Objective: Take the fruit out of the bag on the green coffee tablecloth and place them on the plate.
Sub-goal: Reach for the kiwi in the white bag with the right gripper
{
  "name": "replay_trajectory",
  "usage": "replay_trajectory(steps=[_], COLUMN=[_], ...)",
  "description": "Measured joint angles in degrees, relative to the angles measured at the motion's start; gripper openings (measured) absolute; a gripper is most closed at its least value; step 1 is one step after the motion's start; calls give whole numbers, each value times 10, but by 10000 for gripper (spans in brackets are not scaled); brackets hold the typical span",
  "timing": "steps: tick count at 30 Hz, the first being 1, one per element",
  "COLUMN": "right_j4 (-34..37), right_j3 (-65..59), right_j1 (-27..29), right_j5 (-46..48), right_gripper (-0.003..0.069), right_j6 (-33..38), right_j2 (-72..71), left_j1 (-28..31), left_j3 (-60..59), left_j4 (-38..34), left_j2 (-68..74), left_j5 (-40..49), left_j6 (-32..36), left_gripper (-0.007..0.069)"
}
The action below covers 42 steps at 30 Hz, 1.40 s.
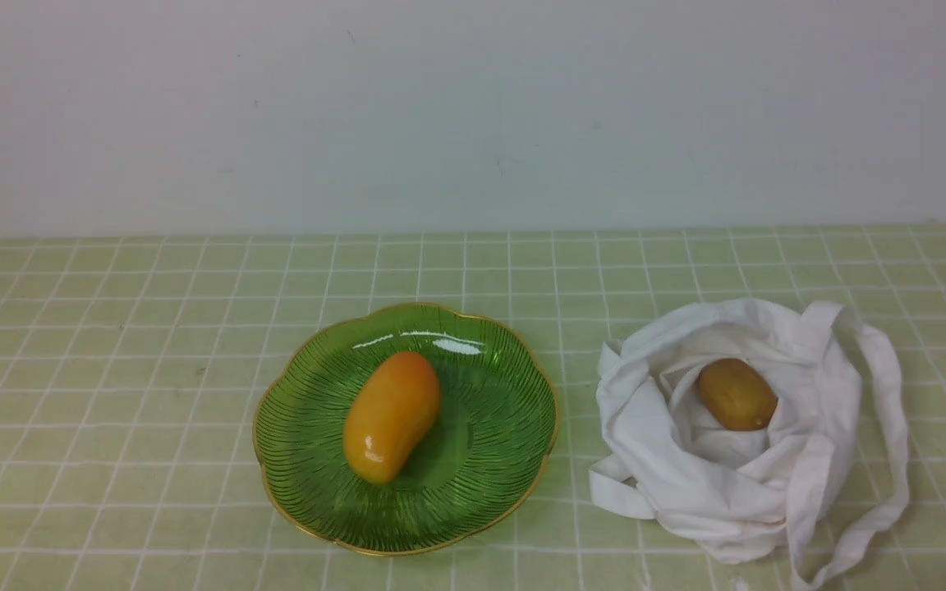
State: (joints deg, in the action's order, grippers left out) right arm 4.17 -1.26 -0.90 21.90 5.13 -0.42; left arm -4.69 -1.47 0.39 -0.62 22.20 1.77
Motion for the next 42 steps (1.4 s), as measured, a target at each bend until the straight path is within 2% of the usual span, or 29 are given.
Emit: replay_trajectory(steps=[22, 24, 28, 29, 31, 38, 42], right_j4=[-4, 17, 149, 155, 209, 235, 262], right_j3=[0, -2, -5, -5, -5, -5, -3], right_j1=[0, 0, 0, 0, 0, 1, 2], right_j5=[-2, -16, -109, -113, -155, -171, -226], right_gripper=[-15, -15, -15, -15, -15, -15, -15], right_j6=[-6, -27, -102, -104, -120, -122, -137], right_j2=[0, 0, 0, 0, 0, 0, 0], left_j1=[0, 0, 0, 0, 0, 0, 0], left_j3=[0, 0, 0, 0, 0, 0, 0], left_j4=[0, 0, 0, 0, 0, 0, 0], left_j2=[0, 0, 0, 0, 0, 0, 0], left_j5=[0, 0, 0, 0, 0, 0, 0], left_j6=[0, 0, 0, 0, 0, 0, 0], left_gripper=[-8, -8, -8, -8, -8, -8, -8])
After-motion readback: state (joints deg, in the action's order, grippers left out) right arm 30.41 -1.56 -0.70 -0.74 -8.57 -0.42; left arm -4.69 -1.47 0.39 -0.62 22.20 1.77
